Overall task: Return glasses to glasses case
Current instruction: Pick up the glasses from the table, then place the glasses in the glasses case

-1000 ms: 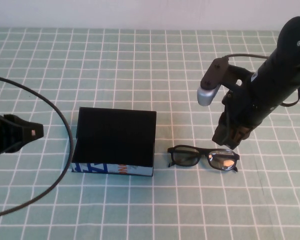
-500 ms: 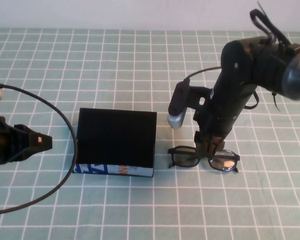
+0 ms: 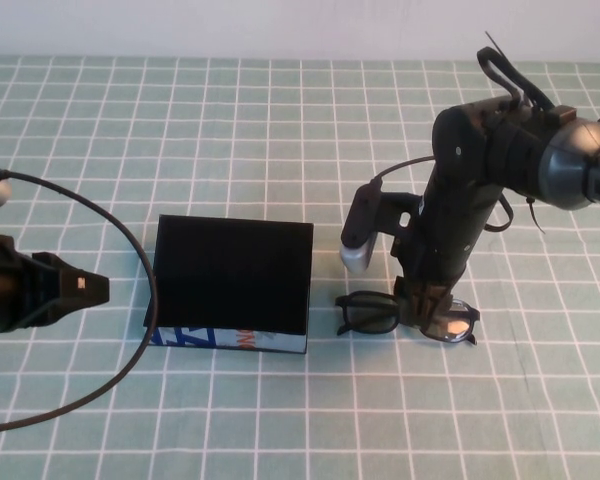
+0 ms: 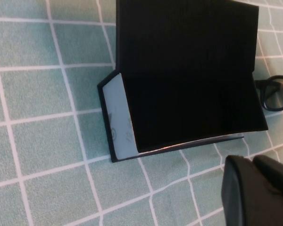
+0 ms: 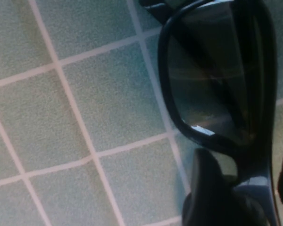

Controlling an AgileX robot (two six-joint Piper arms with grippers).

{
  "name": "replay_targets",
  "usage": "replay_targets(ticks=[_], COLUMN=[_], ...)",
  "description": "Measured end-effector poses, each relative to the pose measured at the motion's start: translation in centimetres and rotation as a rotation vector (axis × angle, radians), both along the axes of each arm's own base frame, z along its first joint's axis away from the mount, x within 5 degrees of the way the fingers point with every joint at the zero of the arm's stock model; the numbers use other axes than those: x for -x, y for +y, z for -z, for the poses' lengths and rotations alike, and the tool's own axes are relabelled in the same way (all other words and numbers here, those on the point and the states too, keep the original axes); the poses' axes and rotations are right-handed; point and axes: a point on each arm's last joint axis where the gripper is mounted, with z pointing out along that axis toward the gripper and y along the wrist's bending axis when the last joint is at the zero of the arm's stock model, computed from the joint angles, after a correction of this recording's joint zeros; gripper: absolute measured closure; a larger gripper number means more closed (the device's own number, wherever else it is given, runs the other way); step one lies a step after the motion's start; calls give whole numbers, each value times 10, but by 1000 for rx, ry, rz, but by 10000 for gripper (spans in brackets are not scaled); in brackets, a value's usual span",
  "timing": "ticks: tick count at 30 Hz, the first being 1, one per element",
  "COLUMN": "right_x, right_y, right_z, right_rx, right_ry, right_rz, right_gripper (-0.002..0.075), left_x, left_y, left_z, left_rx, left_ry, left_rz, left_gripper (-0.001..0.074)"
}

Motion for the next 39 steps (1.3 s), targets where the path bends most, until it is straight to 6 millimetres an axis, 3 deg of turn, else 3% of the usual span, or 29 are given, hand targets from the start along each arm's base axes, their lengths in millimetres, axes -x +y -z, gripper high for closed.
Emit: replay_targets(ticks=[5,11,24,29,34,39], right_x=[-1,1,3,-4,-14,-5], right_y=[0,0,0,8,25,51], right_z=[3,1,-8,-34,-79,-110], right_rx=[-3,-6,-13,-71,-249,-352], right_ry=[2,24,52,35,-38,-88], right_rz=[5,6,6,6,19,-40], right_gripper=[510,684,720,721,721,721], left_x=[0,1,0,-1,-1,-2], left_y=[0,0,0,0,0,1], left_z=[0,0,0,0,0,0], left_rx=[1,3,3,-3,-4,-10], left_ry=[1,3,1,-4,-6,-12], left_rz=[2,7,7,-2,-4,-14], left_gripper=[733,734,733,733,733,734])
